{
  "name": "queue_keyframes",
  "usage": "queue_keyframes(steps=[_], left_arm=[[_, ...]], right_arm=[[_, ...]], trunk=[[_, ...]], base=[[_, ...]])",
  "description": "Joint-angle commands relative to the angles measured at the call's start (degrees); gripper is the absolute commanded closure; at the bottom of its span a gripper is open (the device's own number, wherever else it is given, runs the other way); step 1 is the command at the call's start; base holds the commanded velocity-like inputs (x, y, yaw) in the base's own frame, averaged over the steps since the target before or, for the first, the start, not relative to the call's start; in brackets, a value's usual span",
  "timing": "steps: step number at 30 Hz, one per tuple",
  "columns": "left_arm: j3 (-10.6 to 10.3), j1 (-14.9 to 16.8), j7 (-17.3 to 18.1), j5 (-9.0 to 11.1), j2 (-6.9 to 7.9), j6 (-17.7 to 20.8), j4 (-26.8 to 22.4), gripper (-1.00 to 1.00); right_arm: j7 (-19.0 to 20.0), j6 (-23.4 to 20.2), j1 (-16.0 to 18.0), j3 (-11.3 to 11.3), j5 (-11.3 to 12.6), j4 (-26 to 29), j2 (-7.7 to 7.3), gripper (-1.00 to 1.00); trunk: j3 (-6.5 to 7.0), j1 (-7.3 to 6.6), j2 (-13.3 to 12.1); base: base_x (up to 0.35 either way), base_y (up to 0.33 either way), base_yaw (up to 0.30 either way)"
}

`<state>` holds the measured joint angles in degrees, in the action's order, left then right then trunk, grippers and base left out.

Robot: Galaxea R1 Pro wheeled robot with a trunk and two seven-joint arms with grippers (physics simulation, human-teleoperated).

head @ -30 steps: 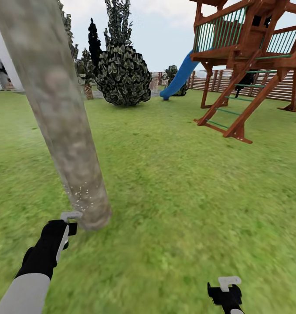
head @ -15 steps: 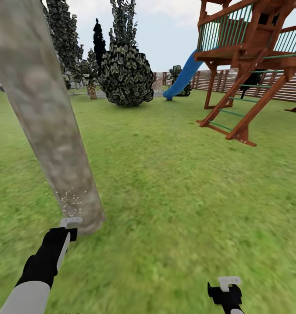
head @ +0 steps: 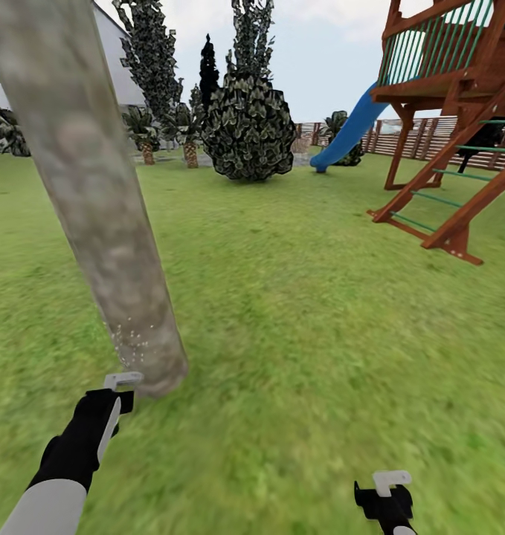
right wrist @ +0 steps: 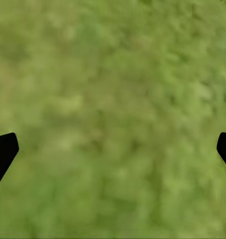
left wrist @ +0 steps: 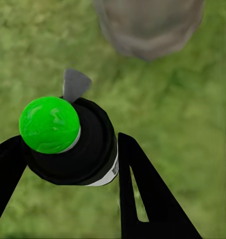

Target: In the garden, pick up the pesticide atomizer on the floor and spray pesticide onto both trees until each tree trunk is fully covered.

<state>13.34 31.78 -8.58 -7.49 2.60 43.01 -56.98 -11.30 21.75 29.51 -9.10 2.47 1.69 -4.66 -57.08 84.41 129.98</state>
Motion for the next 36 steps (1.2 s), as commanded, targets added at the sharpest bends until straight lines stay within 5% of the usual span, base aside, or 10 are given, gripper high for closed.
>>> queue_keyframes(steps=[1,36], left_arm=[[0.02,0.04,0.17,-0.56,-0.04,0.32,-0.06,1.00],[0.63,0.05,0.14,-0.51,0.01,0.32,-0.06,1.00]], right_arm=[[-0.21,0.06,0.02,-0.48,0.26,-0.02,0.00,-1.00],[-0.30,0.13,0.02,-0.48,0.18,-0.02,-0.01,-1.00]], trunk=[[-0.05,0.01,0.02],[-0.05,0.01,0.02]], base=[[0.170,-0.242,0.057],[0.092,-0.269,0.133]])
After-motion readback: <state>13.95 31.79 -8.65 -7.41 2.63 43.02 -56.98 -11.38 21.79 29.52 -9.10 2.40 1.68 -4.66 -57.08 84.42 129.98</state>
